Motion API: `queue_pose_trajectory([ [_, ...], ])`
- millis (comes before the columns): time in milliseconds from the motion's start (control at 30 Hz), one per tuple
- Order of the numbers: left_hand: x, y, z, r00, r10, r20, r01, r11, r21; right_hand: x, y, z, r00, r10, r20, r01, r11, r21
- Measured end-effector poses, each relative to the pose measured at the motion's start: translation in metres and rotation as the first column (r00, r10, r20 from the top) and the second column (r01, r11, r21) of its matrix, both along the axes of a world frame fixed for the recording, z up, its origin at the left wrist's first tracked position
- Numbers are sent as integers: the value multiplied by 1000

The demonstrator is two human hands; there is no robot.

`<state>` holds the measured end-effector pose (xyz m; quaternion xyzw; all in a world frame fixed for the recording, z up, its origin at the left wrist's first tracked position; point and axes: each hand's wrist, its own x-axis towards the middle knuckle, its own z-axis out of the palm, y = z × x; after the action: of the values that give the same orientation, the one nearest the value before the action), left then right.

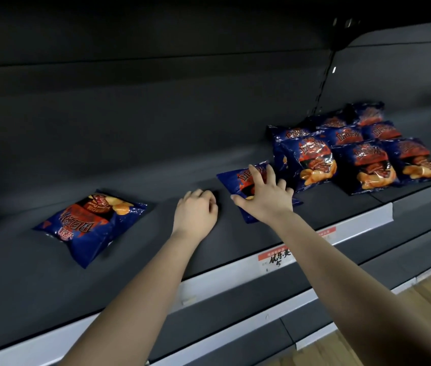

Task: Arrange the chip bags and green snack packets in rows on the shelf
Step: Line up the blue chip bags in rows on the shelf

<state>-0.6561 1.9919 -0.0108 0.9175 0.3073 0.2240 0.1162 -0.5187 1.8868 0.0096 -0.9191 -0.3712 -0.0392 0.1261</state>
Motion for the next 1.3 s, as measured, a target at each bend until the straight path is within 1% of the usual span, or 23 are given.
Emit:
queue_pose_trajectory([
  [100,0,-1,2,999,-17,-30,17,1000,-2,-1,-5,-1,1000,6,13,-7,998,57],
  [200,3,-3,6,999,-24,-31,23,1000,-13,0,-17,0,998,58,27,-61,984,165],
  [300,18,-10,12,998,-57,-35,58,998,18,5,-37,3,989,91,114,-115,968,224],
  [400,43,-26,19,994,-99,-50,100,995,13,20,-59,8,980,40,194,-99,948,301],
  [500,73,-49,22,986,-155,-58,155,988,-3,42,-82,12,981,-57,185,-15,931,365],
  [600,101,-74,21,973,-209,-93,209,978,-16,67,-104,11,983,-129,132,75,934,349],
  [667,117,-88,21,969,-221,-113,219,975,-36,80,-114,9,983,-149,106,106,939,328],
  [800,132,-99,13,968,-202,-147,200,979,-29,99,-118,7,985,-137,108,98,946,311],
  [967,131,-99,5,977,-191,-96,191,982,-4,112,-105,-1,989,-96,111,51,934,354],
  [1133,132,-98,3,978,-192,-88,193,981,6,122,-100,-10,996,-65,68,45,964,264],
  [1300,132,-99,3,979,-187,-82,188,982,6,123,-99,-12,995,-66,74,46,969,242],
])
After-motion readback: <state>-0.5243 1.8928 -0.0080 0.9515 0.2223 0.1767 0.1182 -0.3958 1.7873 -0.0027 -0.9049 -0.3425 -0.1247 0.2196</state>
